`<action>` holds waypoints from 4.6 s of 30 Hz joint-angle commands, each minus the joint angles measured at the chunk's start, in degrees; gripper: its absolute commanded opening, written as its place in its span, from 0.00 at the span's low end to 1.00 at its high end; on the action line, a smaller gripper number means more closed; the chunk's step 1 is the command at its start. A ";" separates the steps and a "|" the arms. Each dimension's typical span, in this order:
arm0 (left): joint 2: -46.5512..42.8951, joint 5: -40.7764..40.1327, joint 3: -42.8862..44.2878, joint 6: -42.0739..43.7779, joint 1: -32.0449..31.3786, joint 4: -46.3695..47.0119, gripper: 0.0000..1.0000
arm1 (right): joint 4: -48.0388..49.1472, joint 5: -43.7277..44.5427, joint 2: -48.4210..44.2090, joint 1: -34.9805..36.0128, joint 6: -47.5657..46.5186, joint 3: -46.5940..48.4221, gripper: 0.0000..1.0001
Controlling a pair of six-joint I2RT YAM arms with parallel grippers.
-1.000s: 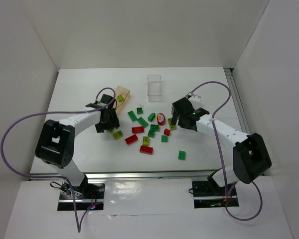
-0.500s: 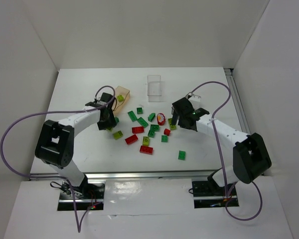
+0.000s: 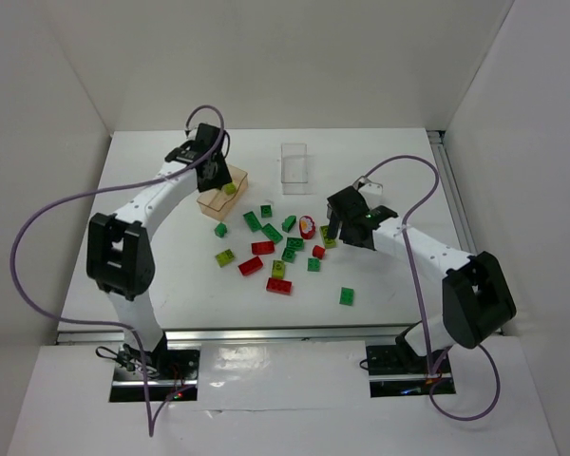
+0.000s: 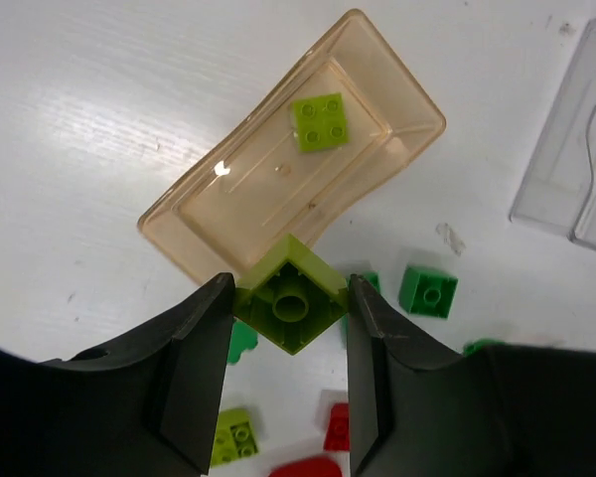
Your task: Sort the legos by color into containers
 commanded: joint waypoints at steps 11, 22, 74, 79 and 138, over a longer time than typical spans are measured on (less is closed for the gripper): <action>6.20 -1.86 8.51 2.88 0.37 -5.55 0.94 | -1.64 4.14 1.11 0.52 0.22 1.21 1.00; -11.05 -0.29 -23.15 -1.52 -4.74 2.42 1.00 | -0.50 2.55 -0.47 1.05 1.27 -0.38 1.00; 5.37 12.64 1.95 3.32 -12.91 10.19 0.26 | -3.58 10.98 -7.50 1.05 2.33 -1.43 1.00; 18.89 11.41 18.74 4.46 -12.91 6.05 0.26 | -4.27 13.98 -13.46 1.58 4.70 -3.18 1.00; -2.70 -0.37 -26.41 -28.06 -7.47 -5.47 0.81 | 3.11 9.41 -16.82 3.16 0.92 -7.06 1.00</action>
